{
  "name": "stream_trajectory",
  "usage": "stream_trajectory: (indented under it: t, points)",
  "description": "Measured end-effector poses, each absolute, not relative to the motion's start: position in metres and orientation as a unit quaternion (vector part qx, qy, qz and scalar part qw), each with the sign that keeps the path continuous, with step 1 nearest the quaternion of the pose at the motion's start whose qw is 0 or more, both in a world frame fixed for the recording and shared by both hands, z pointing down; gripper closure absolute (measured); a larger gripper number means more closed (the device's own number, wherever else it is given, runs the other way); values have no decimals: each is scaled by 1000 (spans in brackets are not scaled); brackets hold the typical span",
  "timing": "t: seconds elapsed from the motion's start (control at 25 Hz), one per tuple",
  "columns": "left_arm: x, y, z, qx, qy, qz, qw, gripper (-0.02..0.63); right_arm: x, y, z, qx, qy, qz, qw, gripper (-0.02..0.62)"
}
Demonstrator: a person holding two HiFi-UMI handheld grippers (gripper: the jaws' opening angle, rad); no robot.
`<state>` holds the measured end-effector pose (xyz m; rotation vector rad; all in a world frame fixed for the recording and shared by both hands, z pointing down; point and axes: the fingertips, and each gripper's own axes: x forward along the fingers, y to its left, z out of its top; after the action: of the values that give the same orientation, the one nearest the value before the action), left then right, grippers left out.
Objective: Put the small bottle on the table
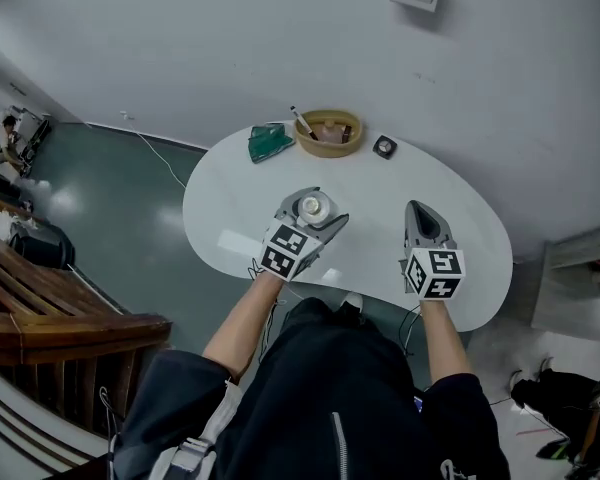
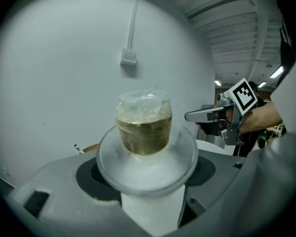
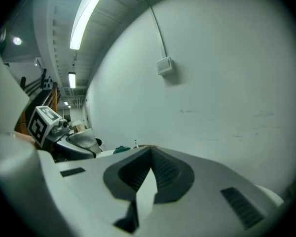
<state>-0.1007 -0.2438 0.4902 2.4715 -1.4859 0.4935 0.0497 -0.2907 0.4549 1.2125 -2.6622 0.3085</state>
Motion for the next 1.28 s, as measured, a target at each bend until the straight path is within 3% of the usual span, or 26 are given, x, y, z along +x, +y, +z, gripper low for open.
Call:
stream_trajectory:
  t: [0.52,1.28]
  points:
    - [-99,-293,507,855,-468,186,123,261,42,-329,470,436,-883,133,109,592]
    - [-66,-271,614,869,-390,240,186,262,64,-295,546,475,-841,201,163,592]
